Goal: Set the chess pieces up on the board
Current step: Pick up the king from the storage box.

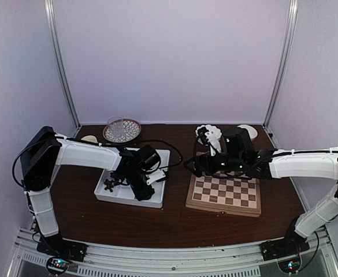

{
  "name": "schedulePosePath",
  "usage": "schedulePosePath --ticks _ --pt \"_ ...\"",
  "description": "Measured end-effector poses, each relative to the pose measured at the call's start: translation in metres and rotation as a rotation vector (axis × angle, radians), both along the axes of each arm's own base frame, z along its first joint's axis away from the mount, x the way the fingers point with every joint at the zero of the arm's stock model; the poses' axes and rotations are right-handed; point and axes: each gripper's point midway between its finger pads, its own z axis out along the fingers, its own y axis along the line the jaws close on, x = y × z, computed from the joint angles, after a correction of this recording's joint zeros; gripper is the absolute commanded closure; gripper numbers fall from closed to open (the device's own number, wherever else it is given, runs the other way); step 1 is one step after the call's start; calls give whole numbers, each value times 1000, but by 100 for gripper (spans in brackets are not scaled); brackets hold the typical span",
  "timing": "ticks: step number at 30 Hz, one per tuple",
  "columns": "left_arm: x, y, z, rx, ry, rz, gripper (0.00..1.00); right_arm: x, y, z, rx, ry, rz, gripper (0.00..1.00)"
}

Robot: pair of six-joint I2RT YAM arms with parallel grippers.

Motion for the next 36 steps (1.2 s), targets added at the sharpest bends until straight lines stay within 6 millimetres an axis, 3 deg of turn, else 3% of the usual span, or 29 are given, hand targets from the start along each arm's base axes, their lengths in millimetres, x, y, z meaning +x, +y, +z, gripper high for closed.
schedulePosePath --ticks 5,9,11,16,18,21,25,29,36 --pt "-1 3 -2 29 15 3 71 0 0 4 7 -7 -1 12" --pt "-2 5 -3 35 21 6 72 0 -1 5 9 -9 -1 12" --pt "-1 5 -2 33 20 8 70 0 -1 6 10 -11 -2 12" --pt "3 1 -2 19 2 15 50 0 -1 5 9 -11 -3 12" --pt "5 -1 -1 8 -1 14 49 0 -1 5 9 -12 -4 12" --pt "6 -4 -2 -8 2 14 56 0 -1 5 8 -12 -6 12" --pt "11 -13 -3 -27 0 18 75 0 -1 5 9 -13 -6 12" --pt "15 -18 -3 -39 -11 17 85 0 -1 5 9 -14 -6 12" --pt "15 -17 -1 -51 -24 21 88 0 -1 5 10 -14 -6 12"
